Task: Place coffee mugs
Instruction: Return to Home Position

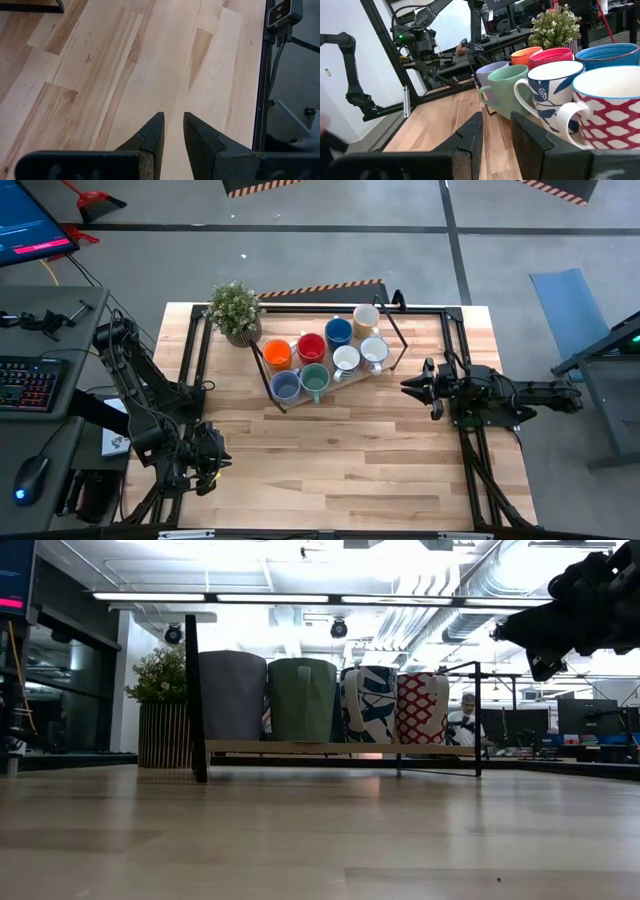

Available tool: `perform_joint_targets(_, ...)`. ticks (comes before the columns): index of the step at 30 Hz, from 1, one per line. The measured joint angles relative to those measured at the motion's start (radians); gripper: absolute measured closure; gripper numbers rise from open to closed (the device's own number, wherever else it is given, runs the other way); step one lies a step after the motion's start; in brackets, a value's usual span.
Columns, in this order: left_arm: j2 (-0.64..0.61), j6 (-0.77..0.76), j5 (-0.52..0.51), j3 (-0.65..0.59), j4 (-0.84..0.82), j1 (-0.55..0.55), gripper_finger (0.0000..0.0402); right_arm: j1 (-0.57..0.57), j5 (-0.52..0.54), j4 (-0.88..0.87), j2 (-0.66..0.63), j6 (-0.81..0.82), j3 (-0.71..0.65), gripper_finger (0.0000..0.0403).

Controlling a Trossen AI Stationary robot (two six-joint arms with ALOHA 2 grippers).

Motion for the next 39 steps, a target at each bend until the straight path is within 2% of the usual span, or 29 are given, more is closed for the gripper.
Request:
perform_joint_targets(5, -0.001, 0.000, 0.005, 0.000, 0.000, 0.000, 0.0342, 0.000, 0.000, 0.000, 0.000, 0.000, 0.000, 0.0318)
perform_joint_targets(8, -0.045, -0.008, 0.053, 0.000, 0.004, 0.003, 0.0342, 0.000, 0.000, 0.000, 0.000, 0.000, 0.000, 0.0318)
perform_joint_targets(9, -0.067, -0.020, 0.033, 0.000, 0.014, 0.014, 0.0342, 0.000, 0.001, 0.000, 0.000, 0.000, 0.000, 0.0318)
perform_joint_targets(11, -0.119, 0.016, -0.077, 0.000, 0.024, 0.046, 0.0341, 0.000, 0.000, 0.000, 0.000, 0.000, 0.000, 0.0318)
perform_joint_targets(13, -0.188, 0.162, -0.214, -0.001, 0.042, 0.077, 0.0341, 0.000, 0.001, 0.000, 0.000, 0.000, 0.000, 0.0318)
perform_joint_targets(15, -0.271, 0.380, -0.309, -0.018, 0.126, 0.104, 0.0337, 0.000, 0.001, 0.000, 0.001, 0.000, 0.000, 0.0318)
perform_joint_targets(18, -0.417, 0.766, -0.346, -0.082, 0.335, 0.165, 0.0328, 0.000, 0.001, 0.000, 0.001, 0.000, 0.000, 0.0318)
perform_joint_targets(20, -0.507, 0.967, -0.289, -0.139, 0.517, 0.217, 0.0320, 0.000, 0.001, 0.000, 0.003, 0.000, 0.000, 0.0318)
perform_joint_targets(23, -0.620, 1.250, -0.097, -0.248, 0.791, 0.312, 0.0310, 0.000, 0.001, 0.000, 0.003, 0.000, 0.000, 0.0318)
perform_joint_targets(26, -0.707, 1.385, 0.112, -0.372, 0.989, 0.448, 0.0305, 0.000, 0.001, 0.001, 0.003, 0.000, 0.000, 0.0318)
perform_joint_targets(30, -0.799, 1.294, 0.322, -0.509, 1.066, 0.678, 0.0305, 0.000, 0.001, 0.000, 0.003, 0.000, -0.001, 0.0318)
perform_joint_targets(32, -0.849, 1.247, 0.384, -0.563, 1.084, 0.783, 0.0306, 0.000, 0.001, 0.000, 0.003, 0.000, -0.001, 0.0318)
perform_joint_targets(35, -0.932, 1.203, 0.395, -0.621, 1.123, 0.891, 0.0307, 0.000, 0.001, 0.000, 0.003, 0.000, -0.001, 0.0318)
perform_joint_targets(39, -1.063, 1.154, 0.412, -0.692, 1.114, 0.973, 0.0305, 0.000, 0.001, 0.000, 0.003, 0.000, -0.001, 0.0318)
